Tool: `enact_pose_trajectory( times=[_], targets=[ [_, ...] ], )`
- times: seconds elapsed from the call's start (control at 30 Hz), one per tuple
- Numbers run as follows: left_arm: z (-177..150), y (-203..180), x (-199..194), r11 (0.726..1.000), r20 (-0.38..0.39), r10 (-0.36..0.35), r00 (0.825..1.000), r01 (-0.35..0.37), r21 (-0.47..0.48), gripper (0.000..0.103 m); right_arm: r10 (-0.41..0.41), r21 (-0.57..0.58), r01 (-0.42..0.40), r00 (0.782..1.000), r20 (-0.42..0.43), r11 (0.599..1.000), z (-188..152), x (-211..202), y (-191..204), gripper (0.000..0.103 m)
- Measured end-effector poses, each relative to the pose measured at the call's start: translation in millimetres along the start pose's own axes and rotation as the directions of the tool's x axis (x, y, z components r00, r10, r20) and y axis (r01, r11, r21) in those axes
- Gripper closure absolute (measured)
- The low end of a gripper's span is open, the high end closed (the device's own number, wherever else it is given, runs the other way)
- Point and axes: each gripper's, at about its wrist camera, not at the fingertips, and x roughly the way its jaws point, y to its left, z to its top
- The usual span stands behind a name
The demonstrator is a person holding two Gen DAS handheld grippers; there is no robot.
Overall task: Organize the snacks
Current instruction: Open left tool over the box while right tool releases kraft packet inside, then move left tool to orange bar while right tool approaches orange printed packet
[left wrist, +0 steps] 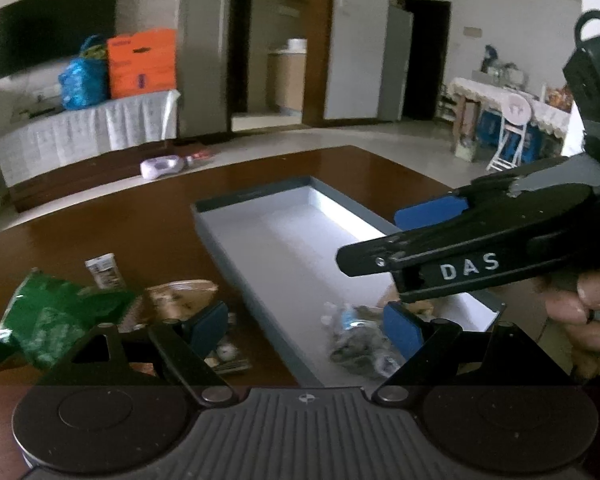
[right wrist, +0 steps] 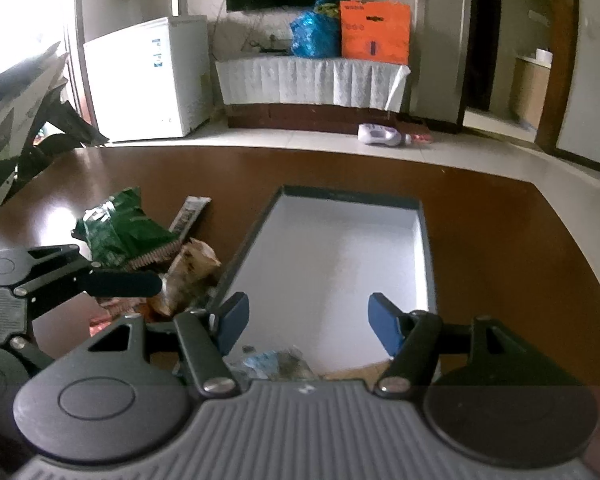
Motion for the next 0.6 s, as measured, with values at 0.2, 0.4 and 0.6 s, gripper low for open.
enact_pose_trajectory(
  times=[0.2, 0.4, 0.6],
  targets=[
    [-2, 22, -13, 0.999, 0.018, 0.046, 0.999, -0.046, -0.026, 0.018, 0.015, -0.021, -0.015, 1.0, 0.004, 1.0, 4, 2, 12, 0.033],
    [-8, 38, -26, 0.996, 0.021, 0.077, 0.997, -0.076, -0.044, 0.018, 0.025, -0.034, -0.025, 1.0, 0.0, 0.999, 7, 6, 22, 0.032],
    [-13, 51, -34, 0.992, 0.019, 0.108, 0.994, -0.106, -0.064, 0.018, 0.036, -0.052, -0.037, 0.999, -0.01, 0.998, 8, 10, 32, 0.032]
  ],
)
